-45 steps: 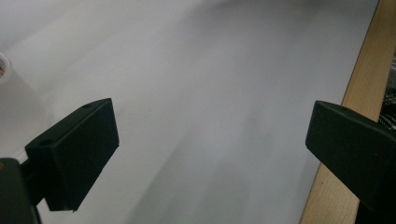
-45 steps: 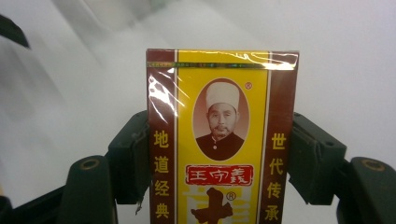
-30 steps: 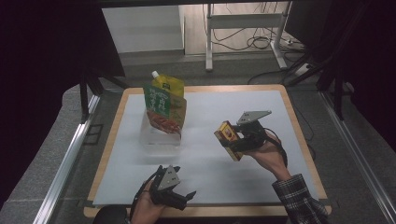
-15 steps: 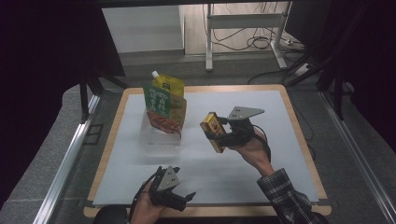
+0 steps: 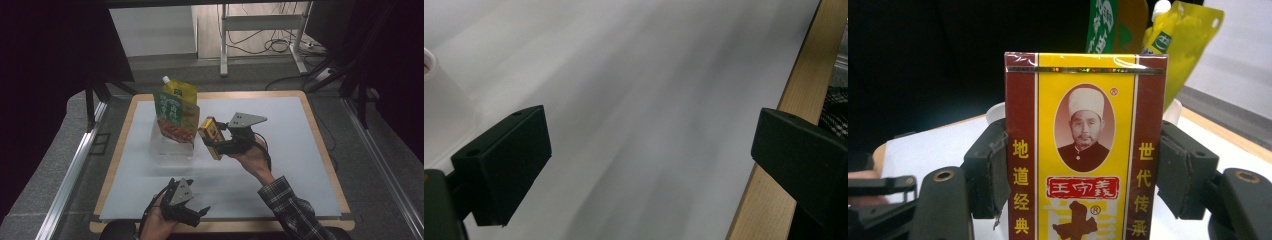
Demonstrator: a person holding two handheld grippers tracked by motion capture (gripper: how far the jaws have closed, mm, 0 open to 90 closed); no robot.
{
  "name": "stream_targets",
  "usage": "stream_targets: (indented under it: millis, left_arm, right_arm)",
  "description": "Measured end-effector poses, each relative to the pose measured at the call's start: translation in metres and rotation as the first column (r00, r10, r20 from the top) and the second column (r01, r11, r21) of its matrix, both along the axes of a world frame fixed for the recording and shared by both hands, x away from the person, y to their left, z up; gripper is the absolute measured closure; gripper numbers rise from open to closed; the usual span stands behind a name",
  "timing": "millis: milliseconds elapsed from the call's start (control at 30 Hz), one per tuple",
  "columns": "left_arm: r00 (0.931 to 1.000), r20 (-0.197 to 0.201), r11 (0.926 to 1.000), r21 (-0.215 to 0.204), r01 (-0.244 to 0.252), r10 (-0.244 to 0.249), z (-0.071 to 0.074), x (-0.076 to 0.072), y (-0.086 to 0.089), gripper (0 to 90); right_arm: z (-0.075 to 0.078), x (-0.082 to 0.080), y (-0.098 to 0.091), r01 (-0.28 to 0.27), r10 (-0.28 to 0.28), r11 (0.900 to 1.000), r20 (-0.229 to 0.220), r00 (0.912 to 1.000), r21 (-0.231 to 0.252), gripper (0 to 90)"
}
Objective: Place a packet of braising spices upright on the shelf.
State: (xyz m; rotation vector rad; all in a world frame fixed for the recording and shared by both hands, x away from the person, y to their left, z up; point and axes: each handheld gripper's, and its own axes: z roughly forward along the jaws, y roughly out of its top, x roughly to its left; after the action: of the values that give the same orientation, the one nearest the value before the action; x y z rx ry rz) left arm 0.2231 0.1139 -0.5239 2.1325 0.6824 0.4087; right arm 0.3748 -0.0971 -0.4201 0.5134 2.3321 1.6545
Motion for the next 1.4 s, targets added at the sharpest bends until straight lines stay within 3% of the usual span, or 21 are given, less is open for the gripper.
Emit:
stream_targets:
  millis: [400,1033,1400]
  left_arm:
    - [0.9999,0.000,0.9999,-0.012,-0.012,0.012,0.000,0.002,0.003,2.3]
    - [1.0000,0.004,0.9999,-0.015,-0.001,0.001,0.002,0.001,0.004,2.3]
    - [1.0000,0.005,0.9999,-0.015,0.005,-0.005,0.002,0.001,0.004,2.3]
  right_arm:
    - [-0.011,0.008,0.034,-0.039,0.038,0.9991,0.022,0.9990,0.019,32.1]
    - [-0.031,0.026,0.084,-0.023,0.022,0.9983,0.034,0.9992,0.053,32.1]
    - [-0.041,0.029,0.103,-0.028,0.027,0.9972,0.016,0.9995,0.070,32.0]
